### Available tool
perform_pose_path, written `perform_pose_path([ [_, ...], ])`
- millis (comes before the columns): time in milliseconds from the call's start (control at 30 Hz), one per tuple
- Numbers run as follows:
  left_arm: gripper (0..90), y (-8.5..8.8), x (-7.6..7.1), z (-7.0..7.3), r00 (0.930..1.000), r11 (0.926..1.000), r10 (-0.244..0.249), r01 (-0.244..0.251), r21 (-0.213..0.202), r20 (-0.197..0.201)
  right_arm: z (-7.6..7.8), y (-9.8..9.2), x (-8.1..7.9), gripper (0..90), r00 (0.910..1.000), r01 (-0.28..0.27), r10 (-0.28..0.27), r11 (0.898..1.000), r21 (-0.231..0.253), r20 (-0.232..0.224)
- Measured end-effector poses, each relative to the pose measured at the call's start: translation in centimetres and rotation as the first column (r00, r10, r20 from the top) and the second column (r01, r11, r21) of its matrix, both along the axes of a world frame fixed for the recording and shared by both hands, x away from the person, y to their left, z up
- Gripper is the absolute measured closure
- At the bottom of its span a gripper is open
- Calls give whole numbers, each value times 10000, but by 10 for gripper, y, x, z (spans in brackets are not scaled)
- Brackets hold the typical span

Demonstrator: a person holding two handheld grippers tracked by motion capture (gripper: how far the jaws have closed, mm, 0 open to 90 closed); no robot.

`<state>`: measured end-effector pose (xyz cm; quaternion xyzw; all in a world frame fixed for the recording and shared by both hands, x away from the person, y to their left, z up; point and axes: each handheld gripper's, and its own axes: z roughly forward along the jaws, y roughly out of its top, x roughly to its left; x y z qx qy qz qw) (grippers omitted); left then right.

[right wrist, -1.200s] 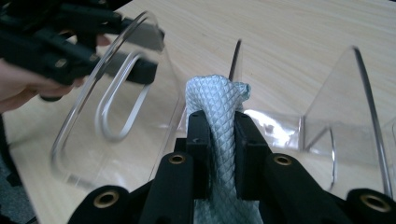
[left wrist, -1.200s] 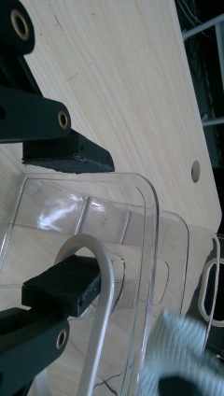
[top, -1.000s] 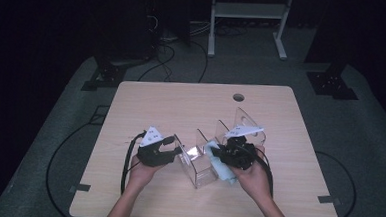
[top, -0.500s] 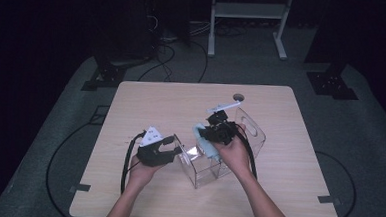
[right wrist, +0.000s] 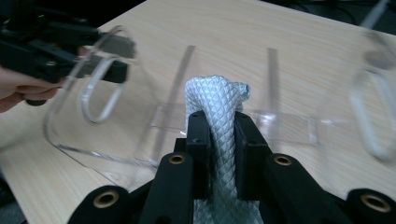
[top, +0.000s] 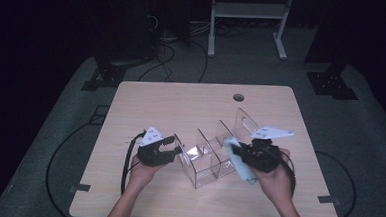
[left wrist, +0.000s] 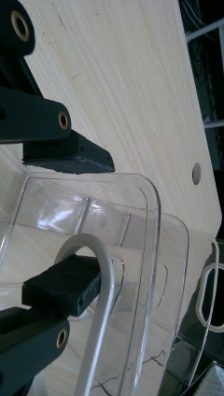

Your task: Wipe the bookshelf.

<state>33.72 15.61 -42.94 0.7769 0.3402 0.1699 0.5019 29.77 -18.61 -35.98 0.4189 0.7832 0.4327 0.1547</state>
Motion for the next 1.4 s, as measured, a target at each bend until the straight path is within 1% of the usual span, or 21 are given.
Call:
perform_pose_path([
  [67,472,0,0,0,10000,10000,-5,5,18,3,-3,-14,2,784,9995,323,-323,9995,30,-55],
  [100,473,0,0,0,10000,10000,7,-7,-8,6,-6,-19,5,784,9989,432,-431,9991,55,-208],
  [200,473,0,0,0,10000,10000,-40,40,-16,20,-14,-22,12,784,9980,440,-436,9990,59,-458],
  [267,473,1,0,0,10000,10000,-88,88,-15,32,-18,-21,18,784,9976,447,-439,9989,137,-528],
  [300,473,1,1,0,9999,9999,-150,150,-5,33,-17,-20,21,784,9971,475,-461,9986,216,-609],
  [333,473,1,1,0,9998,9998,-200,200,15,57,-17,-19,25,784,9971,498,-481,9984,271,-587],
  [433,472,1,1,0,9997,9997,-243,242,46,80,-15,-8,42,784,9962,462,-434,9983,347,-760],
  [533,471,2,1,0,9997,9997,-230,230,-3,80,-14,3,55,783,9962,396,-381,9991,178,-779],
  [600,471,3,1,0,9997,9998,-218,218,-50,62,-14,5,59,784,9960,353,-339,9993,153,-826],
  [667,471,3,1,-1,9996,9997,-251,252,-5,101,-15,3,58,784,9955,313,-281,9989,345,-903],
  [700,471,3,1,0,9996,9997,-256,256,0,94,-16,1,55,784,9959,294,-260,9989,378,-870],
  [867,471,3,1,0,9996,9996,-271,271,26,90,-18,-7,36,783,9967,184,-166,9996,225,-789],
  [900,471,3,1,0,9996,9996,-270,270,33,91,-18,-8,33,783,9970,155,-140,9997,182,-757],
  [967,472,3,1,0,9996,9996,-268,268,48,88,-18,-9,32,784,9964,140,-123,9997,206,-844],
  [1100,473,3,1,0,9996,9997,-258,258,-1,114,-16,-5,40,783,9954,146,-133,9998,133,-948],
  [1167,473,3,1,0,9996,9996,-270,269,18,127,-15,-1,47,783,9948,188,-177,9998,103,-1004],
  [1233,472,3,0,0,9997,9997,-235,235,3,105,-15,3,56,783,9951,177,-163,9998,131,-977],
  [1300,472,3,0,0,9997,9998,-211,211,-6,109,-14,7,65,782,9942,211,-189,9996,189,-1054],
  [1400,472,4,0,-1,9997,9998,-212,212,-33,96,-13,9,70,782,9936,188,-162,9996,228,-1118],
])
